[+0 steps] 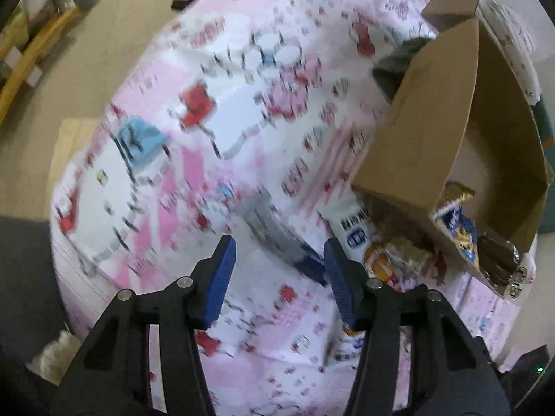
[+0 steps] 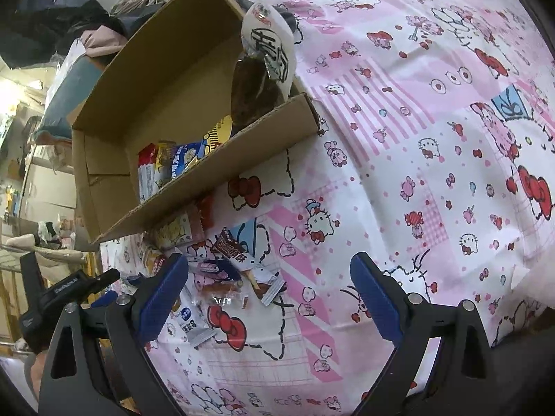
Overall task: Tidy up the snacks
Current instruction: 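Grasp the white wrapped bar with the left tool while the right tool grasps the brown chocolate bar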
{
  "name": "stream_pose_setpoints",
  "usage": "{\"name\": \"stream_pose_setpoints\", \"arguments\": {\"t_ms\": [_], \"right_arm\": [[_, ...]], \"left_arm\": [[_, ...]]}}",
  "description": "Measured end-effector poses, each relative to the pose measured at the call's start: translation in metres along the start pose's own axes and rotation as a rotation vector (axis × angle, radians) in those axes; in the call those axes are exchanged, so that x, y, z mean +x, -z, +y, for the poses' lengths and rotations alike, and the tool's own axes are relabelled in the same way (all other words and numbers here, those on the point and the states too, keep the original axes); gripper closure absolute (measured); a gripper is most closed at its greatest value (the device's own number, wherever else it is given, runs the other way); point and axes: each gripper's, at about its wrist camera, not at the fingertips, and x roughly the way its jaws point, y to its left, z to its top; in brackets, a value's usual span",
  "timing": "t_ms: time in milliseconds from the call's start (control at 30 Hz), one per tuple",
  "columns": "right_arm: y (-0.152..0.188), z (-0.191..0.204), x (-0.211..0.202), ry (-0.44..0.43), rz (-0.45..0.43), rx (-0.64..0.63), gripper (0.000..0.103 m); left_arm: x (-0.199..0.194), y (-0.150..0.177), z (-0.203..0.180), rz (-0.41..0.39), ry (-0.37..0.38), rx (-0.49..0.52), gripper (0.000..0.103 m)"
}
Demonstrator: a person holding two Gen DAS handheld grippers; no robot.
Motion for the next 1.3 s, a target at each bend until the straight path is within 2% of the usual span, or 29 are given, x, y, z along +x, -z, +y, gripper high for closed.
{"name": "stream_pose_setpoints", "arguments": {"t_ms": [100, 167, 200, 300, 367, 433, 467, 533, 733, 867, 900, 933, 1133, 1300], "right_arm": [[0.000, -0.002, 0.001, 0.008, -0.001, 0.006, 0.006], [0.000, -0.004, 0.000, 0.013, -0.003, 0.014, 0.006], [0.000, -0.006, 0.000, 0.014, -0.003, 0.020, 0.006], [-0.002, -0.008, 0.002, 0.009, 0.018, 0.013, 0.006], [-0.004, -0.002, 0.012, 0.010, 0.064, -0.026, 0.008], [-0.007, 0.011, 0.026, 0.033, 0.110, -0.100, 0.033], [-0.007, 0.019, 0.032, 0.055, 0.122, -0.146, 0.037], [-0.007, 0.033, 0.039, 0.072, 0.137, -0.227, 0.053], [0.002, 0.051, 0.075, 0.119, 0.235, -0.364, 0.056], [0.004, 0.056, 0.083, 0.128, 0.229, -0.411, 0.056], [0.004, 0.058, 0.083, 0.130, 0.222, -0.426, 0.068], [0.005, 0.059, 0.084, 0.136, 0.225, -0.439, 0.087], [0.009, 0.047, 0.067, 0.100, 0.203, -0.390, 0.087], [0.008, 0.027, 0.032, 0.028, 0.152, -0.274, 0.087]], "left_arm": [[0.020, -0.002, -0.007, 0.034, 0.016, 0.010, 0.054], [0.026, -0.005, -0.011, 0.010, 0.008, 0.036, 0.068], [0.029, -0.007, -0.012, 0.010, -0.016, 0.053, 0.079], [0.031, -0.006, -0.010, 0.012, -0.046, 0.096, 0.090], [0.033, 0.002, -0.013, 0.015, -0.065, 0.135, 0.090], [0.031, 0.003, -0.012, 0.024, -0.070, 0.165, 0.090], [0.028, 0.009, -0.010, 0.027, -0.075, 0.185, 0.090], [0.025, 0.015, -0.009, 0.040, -0.078, 0.211, 0.090], [0.009, 0.019, -0.001, 0.021, -0.063, 0.235, 0.090], [0.007, 0.020, -0.005, 0.013, -0.047, 0.255, 0.090], [0.001, 0.024, -0.014, 0.011, -0.050, 0.261, 0.090], [0.002, 0.024, -0.016, 0.009, -0.052, 0.264, 0.090], [0.001, 0.016, -0.025, 0.001, -0.066, 0.260, 0.090], [-0.009, 0.013, -0.018, -0.018, -0.075, 0.278, 0.090]]}}
